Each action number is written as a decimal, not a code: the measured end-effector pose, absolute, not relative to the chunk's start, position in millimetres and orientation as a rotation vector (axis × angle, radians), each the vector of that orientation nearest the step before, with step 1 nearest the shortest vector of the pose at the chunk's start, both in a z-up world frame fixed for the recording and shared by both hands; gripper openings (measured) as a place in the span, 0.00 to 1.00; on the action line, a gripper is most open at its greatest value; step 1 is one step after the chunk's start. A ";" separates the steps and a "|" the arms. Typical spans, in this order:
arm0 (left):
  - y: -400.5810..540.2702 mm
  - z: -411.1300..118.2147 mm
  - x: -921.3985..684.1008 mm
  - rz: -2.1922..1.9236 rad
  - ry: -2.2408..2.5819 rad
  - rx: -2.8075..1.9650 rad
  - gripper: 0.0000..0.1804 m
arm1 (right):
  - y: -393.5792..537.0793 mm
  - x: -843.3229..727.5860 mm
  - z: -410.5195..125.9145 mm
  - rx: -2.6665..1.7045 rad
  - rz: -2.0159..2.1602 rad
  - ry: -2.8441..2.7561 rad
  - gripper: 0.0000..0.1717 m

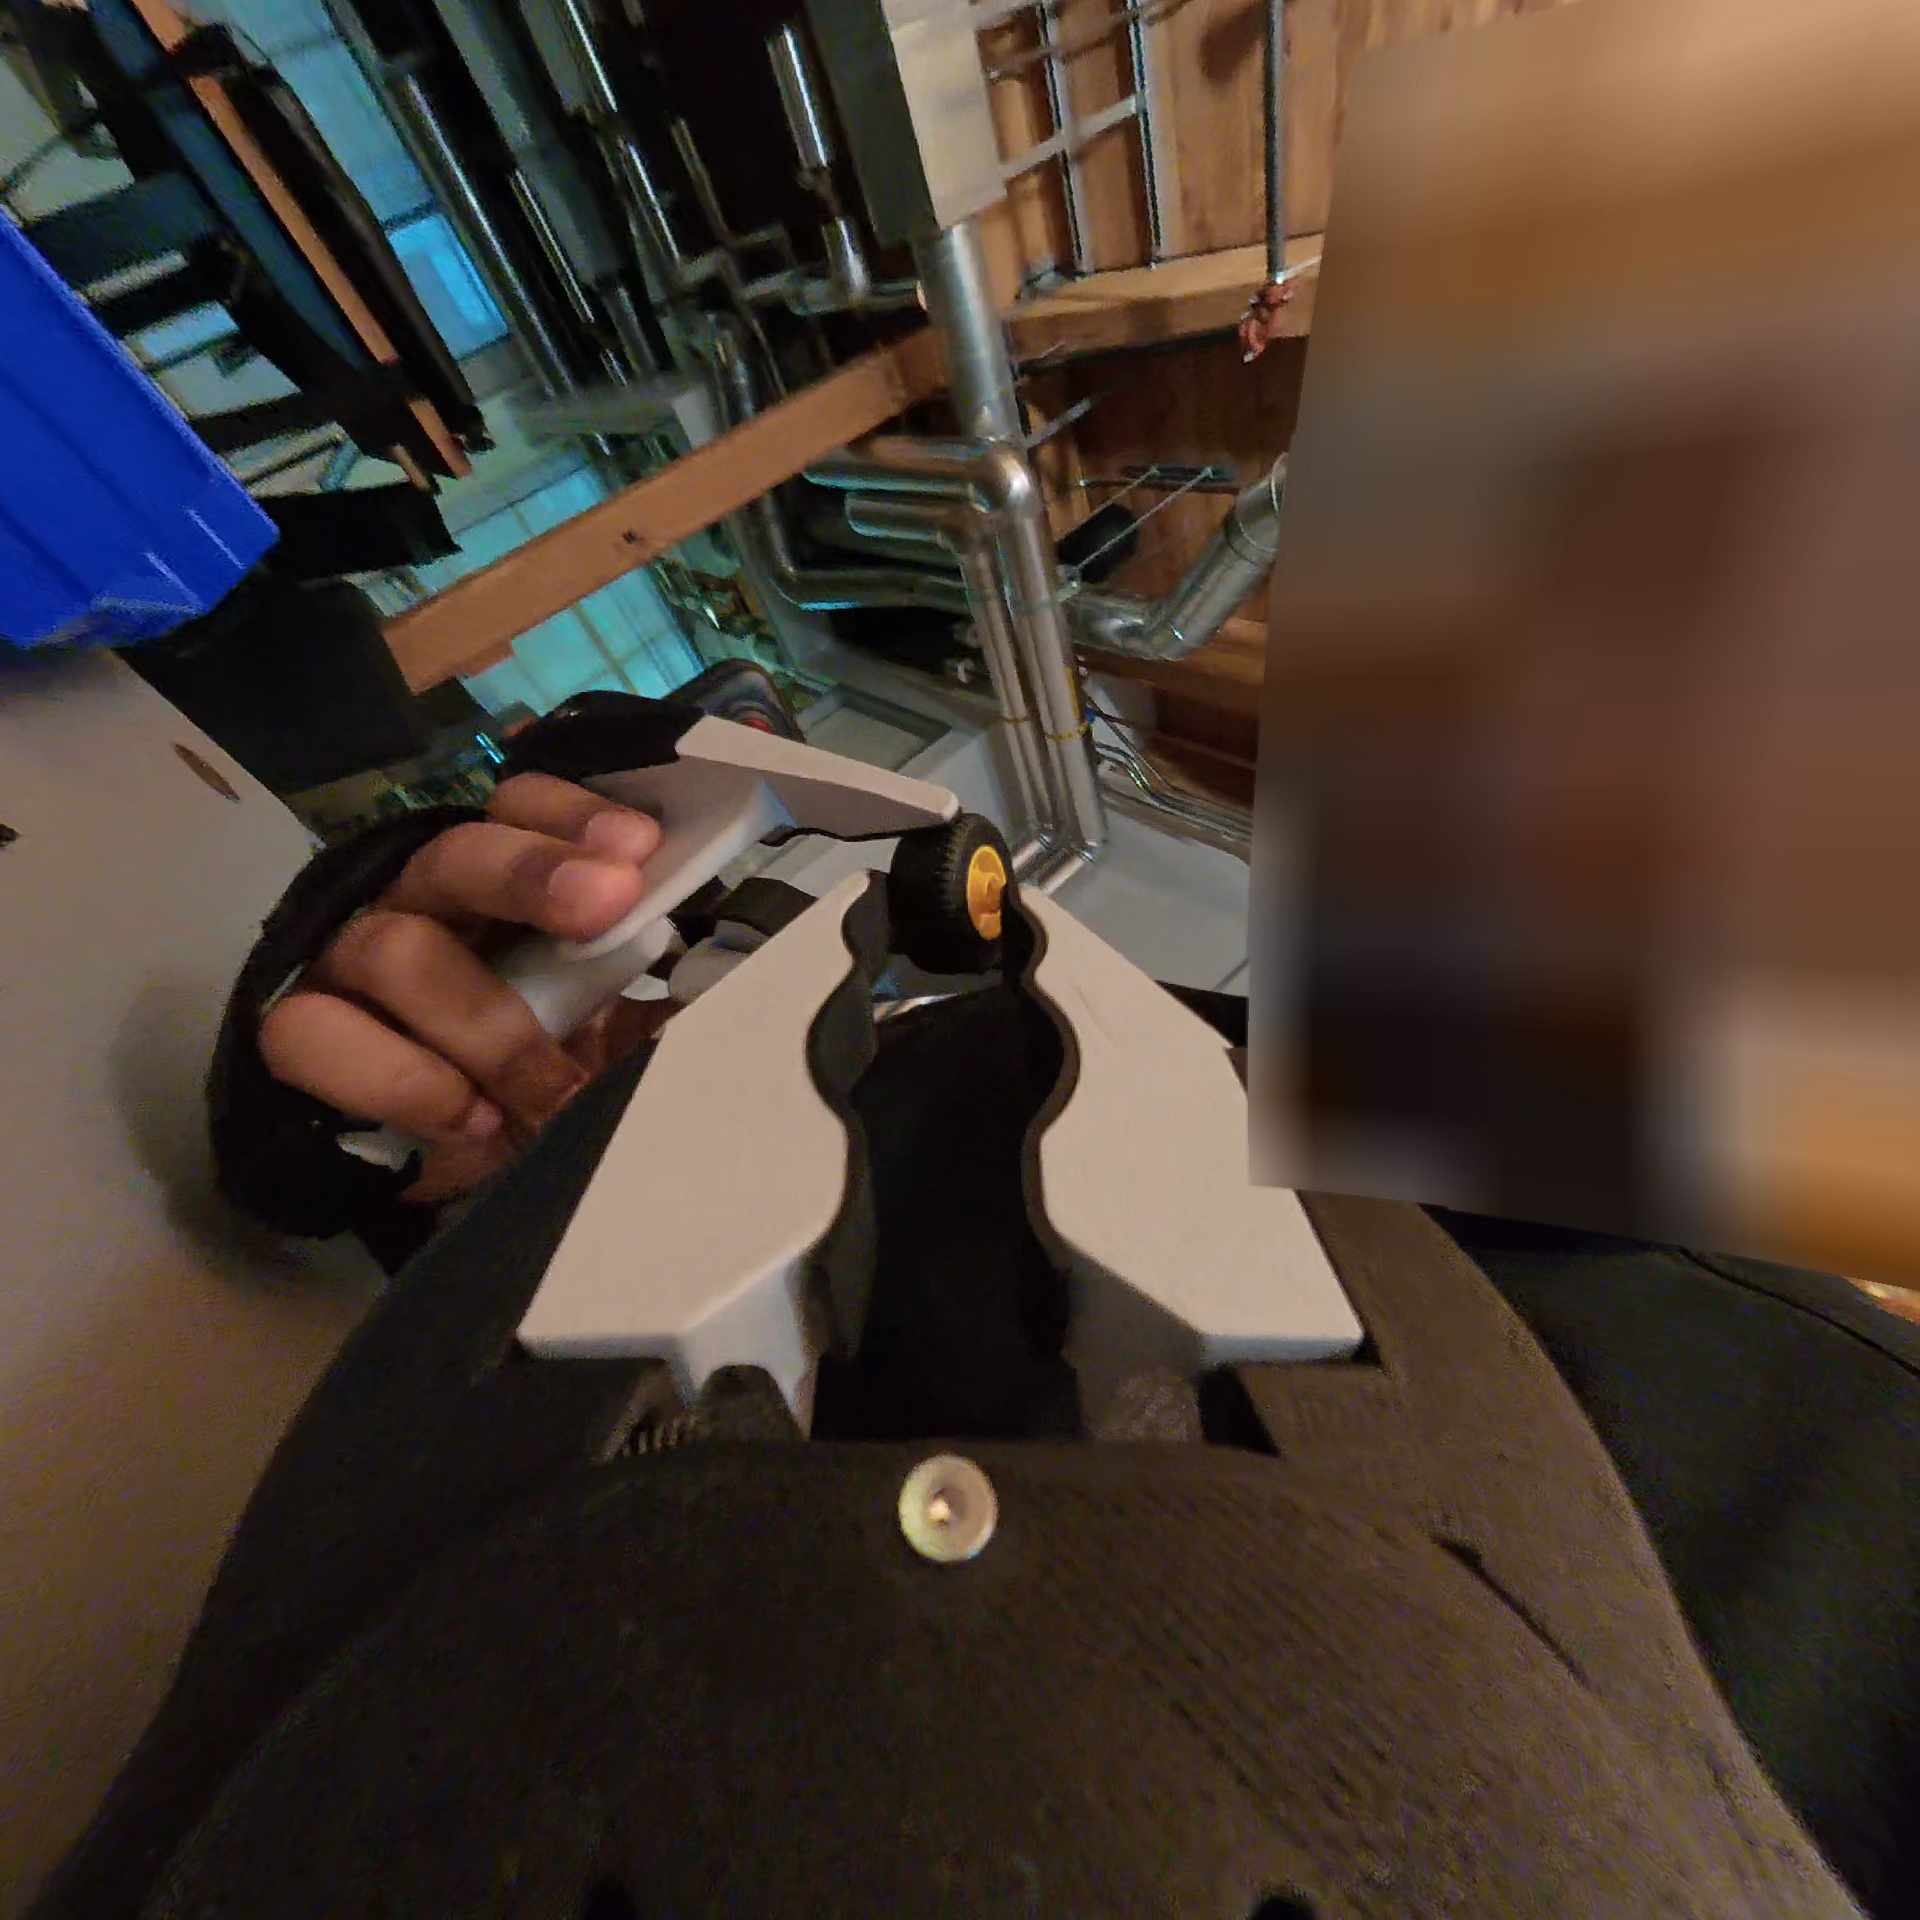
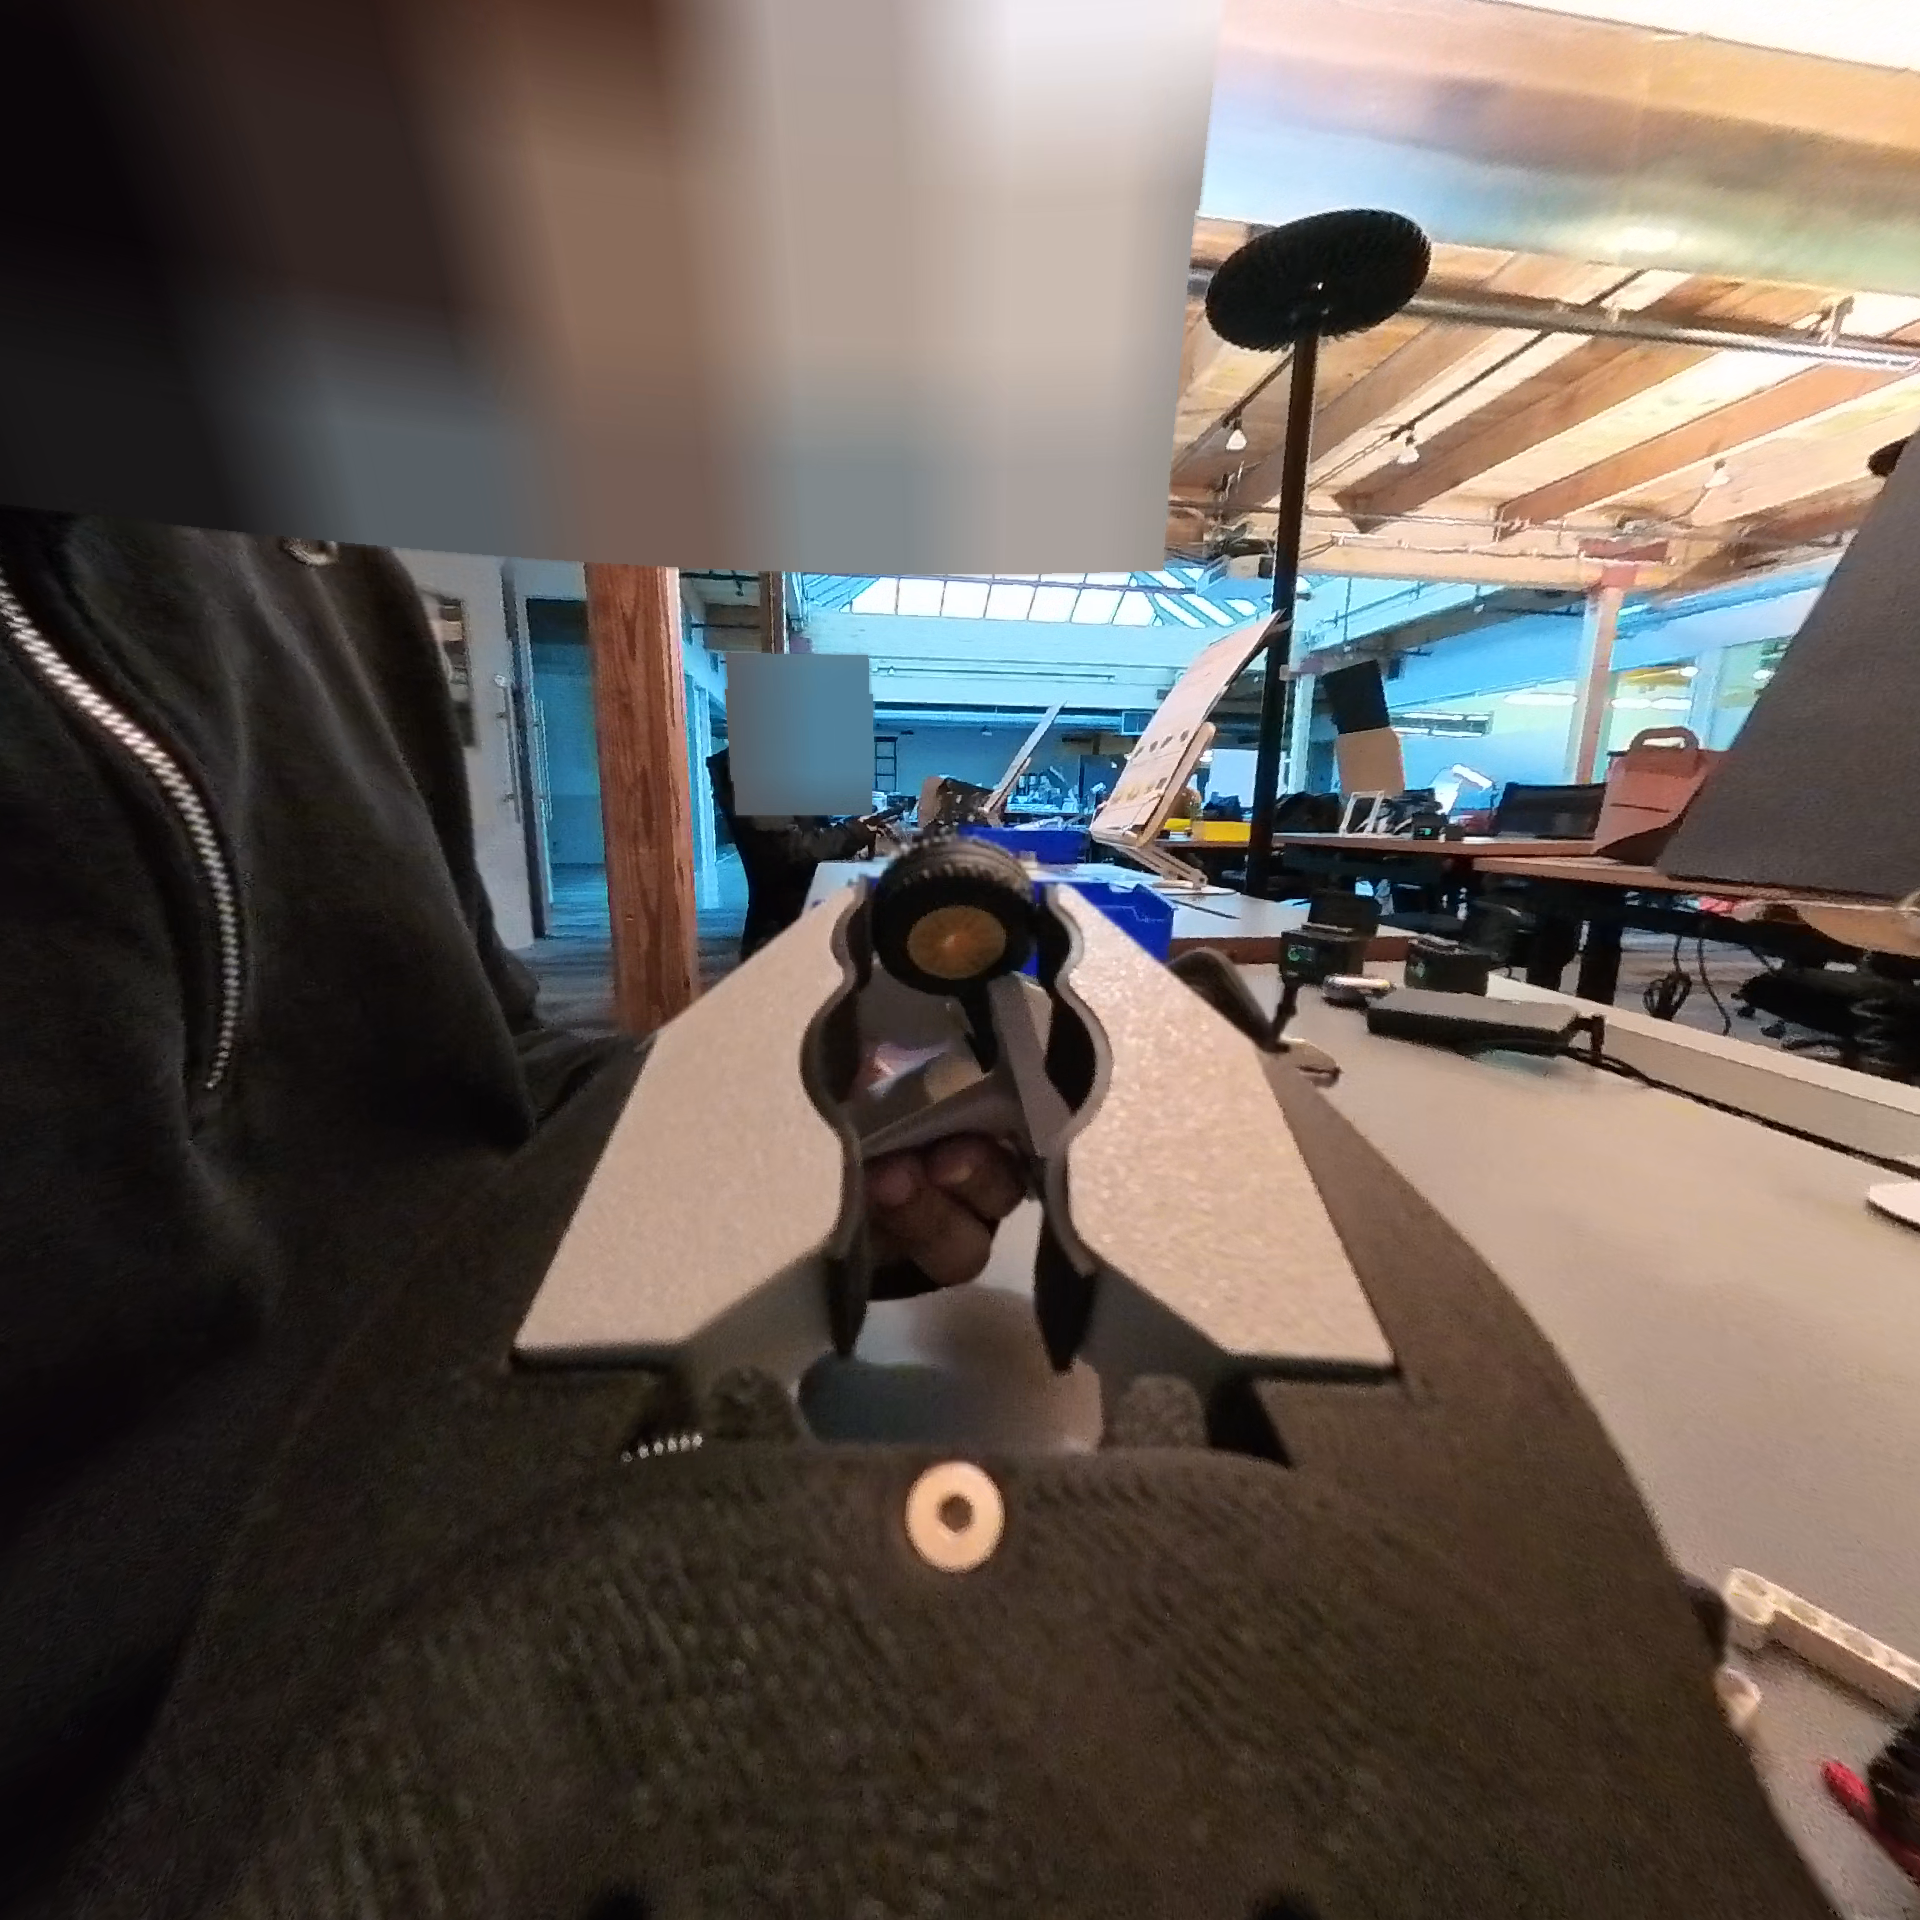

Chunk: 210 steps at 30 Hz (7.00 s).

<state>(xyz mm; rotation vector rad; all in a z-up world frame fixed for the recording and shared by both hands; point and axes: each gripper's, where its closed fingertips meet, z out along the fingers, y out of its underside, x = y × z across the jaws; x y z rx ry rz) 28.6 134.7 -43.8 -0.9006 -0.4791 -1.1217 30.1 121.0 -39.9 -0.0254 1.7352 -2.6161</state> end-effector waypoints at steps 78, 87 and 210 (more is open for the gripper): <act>94.2 -100.2 54.1 0.189 -0.341 -1.575 0.06 | 85.5 54.6 -89.3 -0.277 -2.090 2.265 0.07; 95.8 -90.7 52.7 0.218 -0.357 -1.485 0.06 | 88.9 52.8 -85.0 -0.268 -2.149 2.206 0.07; 84.8 -189.7 53.3 -0.316 -0.955 -1.835 0.06 | 85.7 50.9 -193.6 0.413 -1.143 2.330 0.11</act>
